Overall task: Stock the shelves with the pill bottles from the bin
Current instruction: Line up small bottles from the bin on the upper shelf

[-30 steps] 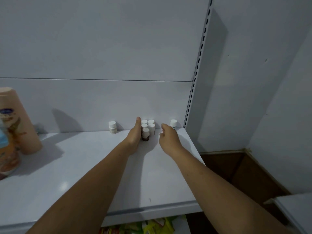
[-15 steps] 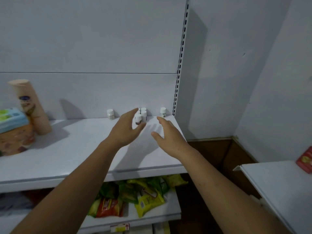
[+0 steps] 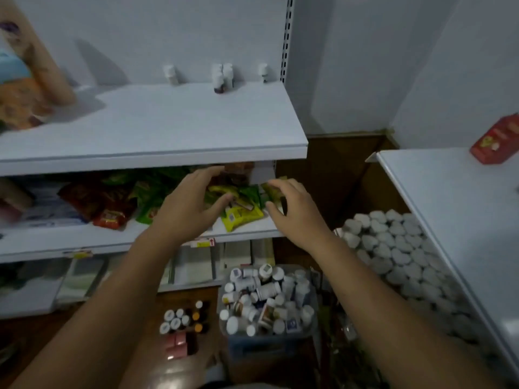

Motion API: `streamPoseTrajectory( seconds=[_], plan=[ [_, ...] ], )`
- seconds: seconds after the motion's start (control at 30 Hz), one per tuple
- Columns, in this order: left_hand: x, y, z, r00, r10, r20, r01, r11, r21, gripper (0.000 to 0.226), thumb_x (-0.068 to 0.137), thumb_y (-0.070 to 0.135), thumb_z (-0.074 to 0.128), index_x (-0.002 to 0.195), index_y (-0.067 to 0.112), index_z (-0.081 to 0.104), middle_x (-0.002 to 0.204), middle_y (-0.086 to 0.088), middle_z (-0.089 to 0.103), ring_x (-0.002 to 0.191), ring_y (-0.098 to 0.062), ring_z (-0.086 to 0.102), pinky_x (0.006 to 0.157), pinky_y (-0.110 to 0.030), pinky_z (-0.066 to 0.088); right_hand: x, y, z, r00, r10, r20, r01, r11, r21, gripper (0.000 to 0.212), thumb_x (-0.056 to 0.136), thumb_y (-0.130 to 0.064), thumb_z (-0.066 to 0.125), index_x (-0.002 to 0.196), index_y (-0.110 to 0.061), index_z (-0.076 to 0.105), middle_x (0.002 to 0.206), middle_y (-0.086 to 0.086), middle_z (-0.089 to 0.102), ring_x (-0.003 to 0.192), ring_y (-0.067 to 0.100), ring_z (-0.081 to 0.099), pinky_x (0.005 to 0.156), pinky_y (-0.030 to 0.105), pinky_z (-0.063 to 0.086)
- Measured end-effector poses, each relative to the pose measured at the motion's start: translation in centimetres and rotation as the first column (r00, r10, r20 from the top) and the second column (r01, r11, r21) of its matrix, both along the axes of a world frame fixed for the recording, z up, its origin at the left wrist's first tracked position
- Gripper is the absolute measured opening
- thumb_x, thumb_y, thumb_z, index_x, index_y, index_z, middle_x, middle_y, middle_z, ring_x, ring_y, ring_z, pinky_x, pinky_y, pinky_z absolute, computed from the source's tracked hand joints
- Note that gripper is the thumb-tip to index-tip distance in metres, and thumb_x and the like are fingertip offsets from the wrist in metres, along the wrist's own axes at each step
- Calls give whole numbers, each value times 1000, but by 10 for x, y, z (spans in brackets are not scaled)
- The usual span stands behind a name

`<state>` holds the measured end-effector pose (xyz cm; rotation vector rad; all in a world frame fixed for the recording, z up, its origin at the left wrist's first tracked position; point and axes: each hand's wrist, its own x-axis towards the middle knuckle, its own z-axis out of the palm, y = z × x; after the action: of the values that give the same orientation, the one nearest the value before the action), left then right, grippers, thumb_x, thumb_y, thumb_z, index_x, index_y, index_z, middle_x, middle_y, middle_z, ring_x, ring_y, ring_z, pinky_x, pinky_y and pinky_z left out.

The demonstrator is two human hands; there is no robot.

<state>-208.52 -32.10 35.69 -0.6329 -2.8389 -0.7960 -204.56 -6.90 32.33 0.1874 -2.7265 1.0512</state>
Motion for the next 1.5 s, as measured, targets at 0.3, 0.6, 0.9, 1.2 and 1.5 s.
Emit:
streamPoseTrajectory(
  seconds=[0.3,0.6,0.9,1.2,1.5],
  plan=[
    [34,21,-135,941,-60,333,80,996,-48,51,103,48,61,147,23,52,140,0,61,124,-20,60,95,-40,54,52,14,-139,900,-58,433,83,996,-37,45,99,-24,66,142,-17,55,132,7,55,120,27,58,100,51,53],
    [46,18,-271,734,15,679,69,993,-97,52,97,33,74,143,16,58,139,-9,63,118,-31,64,99,-42,52,65,9,-243,638,-124,760,41,991,128,56,100,-27,66,151,-14,47,148,14,50,123,35,58,100,47,51],
    [68,23,-352,736,10,676,277,908,-315,77,89,37,78,156,25,41,153,-9,45,141,-40,38,109,-51,43,86,-5,-318,549,-213,808,-109,940,322,93,84,-30,85,159,-27,30,162,12,29,143,40,39,104,51,50],
    [56,26,-377,787,-62,614,233,951,-203,54,85,25,83,135,25,65,135,-6,55,126,-31,51,98,-46,51,96,5,-344,688,-206,695,-13,955,296,67,85,-22,82,145,-28,52,141,8,53,131,33,48,99,51,52],
    [57,20,-366,815,-35,579,68,997,-35,49,99,58,49,133,27,65,118,-5,74,108,-27,68,84,-42,58,98,11,-332,622,-155,768,361,927,-105,52,87,-16,84,133,-14,61,114,4,64,103,20,61,91,41,54]
  ],
)
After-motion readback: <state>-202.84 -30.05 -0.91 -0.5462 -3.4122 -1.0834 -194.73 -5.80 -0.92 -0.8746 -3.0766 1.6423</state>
